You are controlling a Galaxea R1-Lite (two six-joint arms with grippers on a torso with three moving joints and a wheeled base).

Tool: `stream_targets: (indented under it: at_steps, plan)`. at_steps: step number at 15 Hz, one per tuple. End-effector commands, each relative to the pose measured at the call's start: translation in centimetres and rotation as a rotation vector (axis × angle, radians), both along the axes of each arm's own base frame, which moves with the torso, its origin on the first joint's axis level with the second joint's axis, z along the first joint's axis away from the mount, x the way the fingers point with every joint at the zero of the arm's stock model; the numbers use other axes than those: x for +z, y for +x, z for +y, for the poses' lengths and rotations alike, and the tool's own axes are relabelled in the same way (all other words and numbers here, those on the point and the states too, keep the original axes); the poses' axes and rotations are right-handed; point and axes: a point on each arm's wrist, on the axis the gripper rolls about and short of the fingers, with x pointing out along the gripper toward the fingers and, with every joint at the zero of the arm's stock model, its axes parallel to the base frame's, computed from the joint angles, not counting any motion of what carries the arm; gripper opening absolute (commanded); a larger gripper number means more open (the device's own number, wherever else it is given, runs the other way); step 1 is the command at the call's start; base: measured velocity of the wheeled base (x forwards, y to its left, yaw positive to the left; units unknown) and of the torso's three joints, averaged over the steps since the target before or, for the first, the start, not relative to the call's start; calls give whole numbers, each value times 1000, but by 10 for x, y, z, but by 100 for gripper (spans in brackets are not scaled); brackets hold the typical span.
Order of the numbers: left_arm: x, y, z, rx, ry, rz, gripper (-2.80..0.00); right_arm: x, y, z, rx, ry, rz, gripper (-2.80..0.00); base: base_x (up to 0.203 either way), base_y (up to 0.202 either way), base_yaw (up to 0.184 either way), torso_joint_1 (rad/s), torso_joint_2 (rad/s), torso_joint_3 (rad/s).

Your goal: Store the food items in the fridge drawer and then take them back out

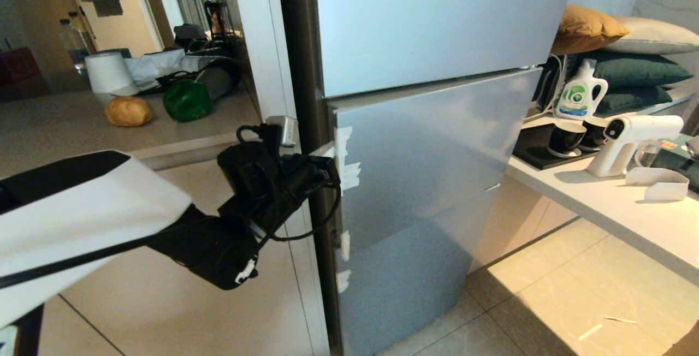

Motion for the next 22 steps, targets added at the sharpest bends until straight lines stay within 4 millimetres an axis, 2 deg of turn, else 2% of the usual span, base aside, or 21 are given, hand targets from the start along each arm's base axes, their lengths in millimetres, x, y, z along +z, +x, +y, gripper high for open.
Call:
stream_targets:
  at_steps: [1,10,22]
  plan:
    - [1,-3,-2,-5,-6,-5,-280,0,0,0,1,-1,2,-280,0,0,0,0,0,0]
    - [-1,-11,-1,-142,17,-15,-280,0,0,0,1,0,1,-280,0,0,0,0,0,0]
    - [-12,-30,-14,-348,56,-8,-280,0,0,0,1,0,1,-280,0,0,0,0,0,0]
